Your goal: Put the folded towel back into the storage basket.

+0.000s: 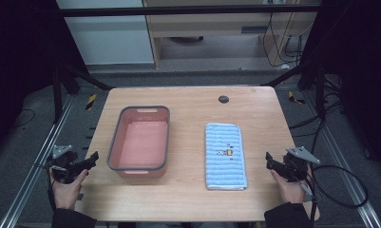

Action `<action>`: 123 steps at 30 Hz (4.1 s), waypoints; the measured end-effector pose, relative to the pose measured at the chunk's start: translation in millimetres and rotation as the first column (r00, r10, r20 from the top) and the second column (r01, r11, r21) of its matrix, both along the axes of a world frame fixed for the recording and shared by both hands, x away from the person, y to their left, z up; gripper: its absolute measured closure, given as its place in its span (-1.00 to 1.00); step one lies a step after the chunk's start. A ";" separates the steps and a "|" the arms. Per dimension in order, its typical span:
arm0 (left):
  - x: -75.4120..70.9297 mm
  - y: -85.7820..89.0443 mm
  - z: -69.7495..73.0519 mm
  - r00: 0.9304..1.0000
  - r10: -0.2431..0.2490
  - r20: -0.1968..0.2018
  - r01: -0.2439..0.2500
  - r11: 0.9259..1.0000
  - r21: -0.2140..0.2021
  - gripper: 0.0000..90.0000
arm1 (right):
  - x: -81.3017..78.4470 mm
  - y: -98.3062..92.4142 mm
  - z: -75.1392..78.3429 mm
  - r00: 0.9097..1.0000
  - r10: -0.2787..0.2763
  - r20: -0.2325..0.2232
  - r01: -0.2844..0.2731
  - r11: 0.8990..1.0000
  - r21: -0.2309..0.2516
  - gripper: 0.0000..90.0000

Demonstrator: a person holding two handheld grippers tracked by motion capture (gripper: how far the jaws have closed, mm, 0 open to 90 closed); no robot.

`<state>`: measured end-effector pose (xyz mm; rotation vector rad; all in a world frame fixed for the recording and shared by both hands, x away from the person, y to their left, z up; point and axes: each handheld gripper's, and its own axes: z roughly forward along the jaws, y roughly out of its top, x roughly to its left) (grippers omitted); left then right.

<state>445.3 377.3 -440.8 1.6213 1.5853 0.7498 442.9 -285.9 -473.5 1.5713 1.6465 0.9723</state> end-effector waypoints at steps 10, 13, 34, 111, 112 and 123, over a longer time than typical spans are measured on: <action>-14.8 -15.0 28.2 0.993 -0.059 0.105 0.062 0.998 -0.020 -0.53 | -3.3 6.5 7.2 0.998 0.045 0.049 -0.046 0.999 0.005 -0.54; -15.8 -22.5 34.2 0.990 -0.089 0.109 0.092 0.995 -0.022 -0.53 | -2.5 7.4 7.3 0.998 0.049 0.046 -0.049 0.999 -0.004 -0.54; 0.2 -105.9 89.8 0.946 -0.279 0.163 0.281 0.960 0.013 -0.40 | -0.7 7.4 4.3 0.998 0.049 0.032 -0.049 0.999 -0.002 -0.51; 79.2 -416.7 -39.3 0.872 -0.450 -0.194 0.467 0.883 0.052 -0.75 | 1.1 3.2 -0.8 0.999 0.032 0.007 -0.033 0.999 0.013 -0.60; 79.2 -416.7 -39.3 0.872 -0.450 -0.194 0.467 0.883 0.052 -0.75 | 1.3 2.8 -0.9 0.999 0.033 0.006 -0.033 0.999 0.011 -0.60; 81.9 -423.1 -53.3 0.878 -0.408 -0.251 0.440 0.894 0.084 -0.74 | 1.9 2.2 -1.5 0.999 0.033 -0.001 -0.033 0.999 0.016 -0.64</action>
